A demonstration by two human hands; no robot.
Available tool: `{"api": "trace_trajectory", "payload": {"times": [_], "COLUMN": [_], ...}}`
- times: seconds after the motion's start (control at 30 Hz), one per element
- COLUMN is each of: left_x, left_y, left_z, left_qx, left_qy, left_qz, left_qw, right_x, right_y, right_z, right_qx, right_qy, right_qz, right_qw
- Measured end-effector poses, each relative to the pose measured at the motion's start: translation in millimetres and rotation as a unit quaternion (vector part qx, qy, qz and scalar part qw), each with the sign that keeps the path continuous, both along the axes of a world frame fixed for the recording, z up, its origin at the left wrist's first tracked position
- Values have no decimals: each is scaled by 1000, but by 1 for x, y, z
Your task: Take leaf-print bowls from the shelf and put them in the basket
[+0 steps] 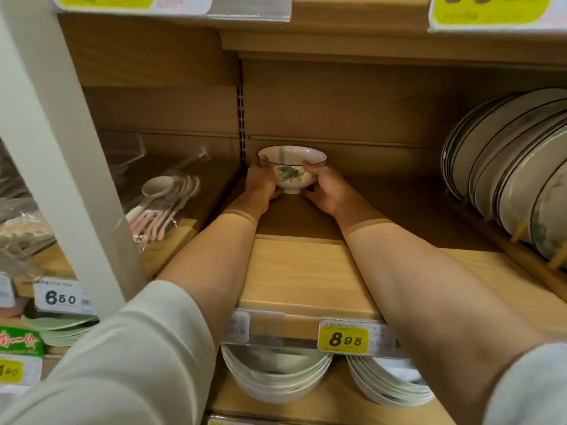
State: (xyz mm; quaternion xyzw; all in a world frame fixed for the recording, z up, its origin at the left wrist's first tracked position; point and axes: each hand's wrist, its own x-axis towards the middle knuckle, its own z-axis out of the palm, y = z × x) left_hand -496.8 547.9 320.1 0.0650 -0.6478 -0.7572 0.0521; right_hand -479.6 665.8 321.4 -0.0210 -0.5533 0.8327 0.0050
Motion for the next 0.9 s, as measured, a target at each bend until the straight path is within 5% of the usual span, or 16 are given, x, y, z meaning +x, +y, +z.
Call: {"api": "trace_trajectory", "payload": {"times": [0.63,0.9], "left_x": [-30,-3], "left_y": [6,1], "left_z": [-7,14], "left_qx": [17,0], "left_qy": [9,-72], "left_qz": [-21,2], "left_qw": [1000,997], "right_x": [-29,-2], "right_y": [13,20], "right_z": [-14,8], "right_qx": [23,0], "right_qy": [28,-30], "right_qz": [-24,-54], "right_qw": [999,998]}}
